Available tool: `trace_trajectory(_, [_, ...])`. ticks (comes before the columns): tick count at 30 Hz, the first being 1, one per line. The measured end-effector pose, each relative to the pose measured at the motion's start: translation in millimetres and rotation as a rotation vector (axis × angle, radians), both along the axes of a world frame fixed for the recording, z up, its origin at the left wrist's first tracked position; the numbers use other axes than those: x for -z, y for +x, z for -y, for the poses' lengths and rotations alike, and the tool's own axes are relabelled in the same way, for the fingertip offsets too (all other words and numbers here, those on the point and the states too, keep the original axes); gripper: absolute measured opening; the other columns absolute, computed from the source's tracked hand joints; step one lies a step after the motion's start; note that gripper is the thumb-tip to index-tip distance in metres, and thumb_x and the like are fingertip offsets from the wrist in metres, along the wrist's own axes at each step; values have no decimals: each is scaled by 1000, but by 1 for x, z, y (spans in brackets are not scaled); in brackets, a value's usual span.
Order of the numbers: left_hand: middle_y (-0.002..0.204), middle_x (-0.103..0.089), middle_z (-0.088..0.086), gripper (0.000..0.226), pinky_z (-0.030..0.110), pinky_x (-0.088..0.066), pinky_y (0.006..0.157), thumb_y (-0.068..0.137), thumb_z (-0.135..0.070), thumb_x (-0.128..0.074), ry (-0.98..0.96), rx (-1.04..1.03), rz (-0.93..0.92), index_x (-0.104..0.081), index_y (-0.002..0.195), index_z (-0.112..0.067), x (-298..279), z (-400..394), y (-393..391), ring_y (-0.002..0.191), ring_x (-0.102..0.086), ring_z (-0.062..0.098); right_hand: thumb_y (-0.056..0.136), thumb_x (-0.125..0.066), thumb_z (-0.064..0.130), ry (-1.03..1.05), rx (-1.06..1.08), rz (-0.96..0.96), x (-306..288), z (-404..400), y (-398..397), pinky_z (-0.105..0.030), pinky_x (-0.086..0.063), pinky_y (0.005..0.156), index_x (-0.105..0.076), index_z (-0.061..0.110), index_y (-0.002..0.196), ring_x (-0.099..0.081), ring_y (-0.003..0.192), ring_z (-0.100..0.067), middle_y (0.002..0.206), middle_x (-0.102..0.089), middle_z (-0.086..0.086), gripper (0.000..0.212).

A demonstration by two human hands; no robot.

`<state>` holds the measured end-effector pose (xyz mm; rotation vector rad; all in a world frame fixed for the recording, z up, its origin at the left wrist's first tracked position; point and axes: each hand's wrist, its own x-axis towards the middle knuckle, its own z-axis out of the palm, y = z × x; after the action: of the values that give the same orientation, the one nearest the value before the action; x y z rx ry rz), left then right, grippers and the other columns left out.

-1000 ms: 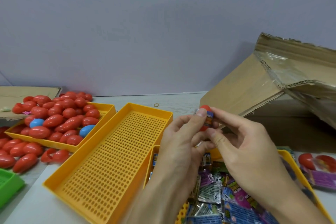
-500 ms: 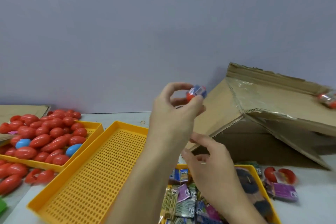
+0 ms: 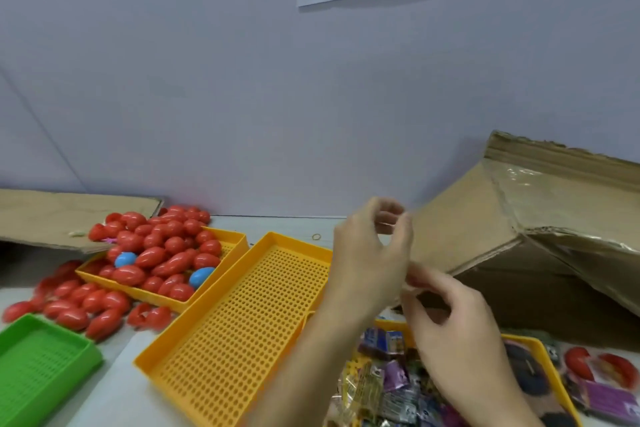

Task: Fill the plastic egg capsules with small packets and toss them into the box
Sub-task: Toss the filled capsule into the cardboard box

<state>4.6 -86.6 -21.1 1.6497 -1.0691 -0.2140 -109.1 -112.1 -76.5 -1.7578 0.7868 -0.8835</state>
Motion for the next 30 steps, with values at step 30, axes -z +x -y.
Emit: trace_trajectory(30, [105, -58, 10, 17, 37, -56, 70, 94, -8, -55, 980, -387, 885, -56, 111, -11, 4, -56, 221, 83, -59, 25, 91, -61, 3, -32, -72, -17, -6, -1, -4, -10, -50, 64, -76, 31, 77, -68, 75, -2, 76, -74, 12, 36])
